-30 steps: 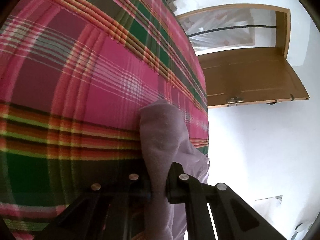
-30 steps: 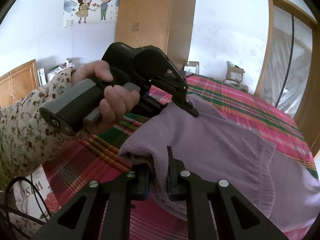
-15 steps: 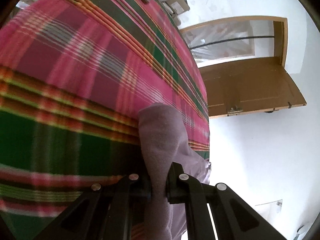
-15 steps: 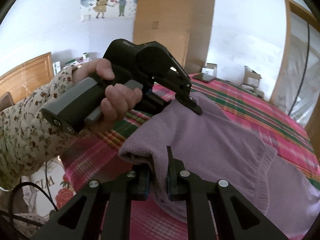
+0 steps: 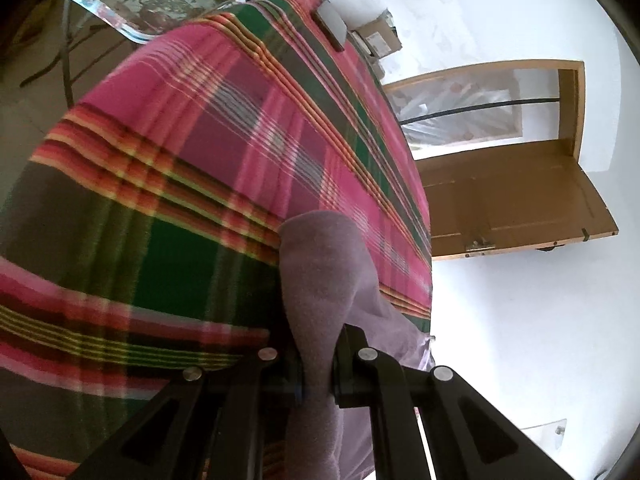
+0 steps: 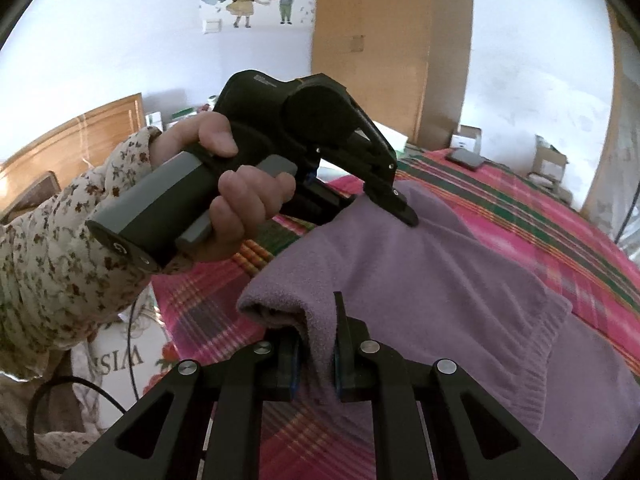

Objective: Fold clothes

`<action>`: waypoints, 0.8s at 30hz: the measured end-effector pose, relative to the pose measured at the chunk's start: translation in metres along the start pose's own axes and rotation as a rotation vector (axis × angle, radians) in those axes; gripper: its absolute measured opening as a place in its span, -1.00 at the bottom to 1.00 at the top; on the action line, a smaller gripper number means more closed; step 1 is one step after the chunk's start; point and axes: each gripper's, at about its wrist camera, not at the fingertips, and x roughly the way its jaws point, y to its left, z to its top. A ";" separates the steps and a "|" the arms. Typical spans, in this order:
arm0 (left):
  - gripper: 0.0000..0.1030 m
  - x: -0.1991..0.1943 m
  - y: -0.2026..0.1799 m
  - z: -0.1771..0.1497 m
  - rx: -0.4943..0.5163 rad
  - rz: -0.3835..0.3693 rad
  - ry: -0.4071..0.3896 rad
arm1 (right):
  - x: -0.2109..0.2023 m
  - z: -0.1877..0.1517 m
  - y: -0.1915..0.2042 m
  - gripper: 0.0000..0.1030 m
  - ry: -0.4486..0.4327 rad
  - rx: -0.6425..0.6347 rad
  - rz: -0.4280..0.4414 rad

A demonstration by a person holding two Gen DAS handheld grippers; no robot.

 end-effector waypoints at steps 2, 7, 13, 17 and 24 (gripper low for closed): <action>-0.81 0.000 0.000 0.001 0.004 0.004 0.000 | 0.004 0.001 0.002 -0.76 0.003 0.000 0.011; -0.78 0.004 0.005 0.000 -0.014 0.029 0.006 | 0.017 -0.003 0.000 -0.76 0.035 0.029 0.035; -0.55 -0.002 0.009 -0.003 -0.050 0.053 -0.010 | 0.026 -0.004 -0.003 -0.61 0.079 0.064 0.061; -0.49 -0.019 0.010 -0.010 -0.055 0.067 -0.058 | 0.021 -0.005 -0.006 -0.46 0.079 0.082 0.079; -0.39 -0.053 -0.003 -0.033 -0.005 0.117 -0.178 | -0.010 -0.009 -0.022 -0.39 0.008 0.122 0.072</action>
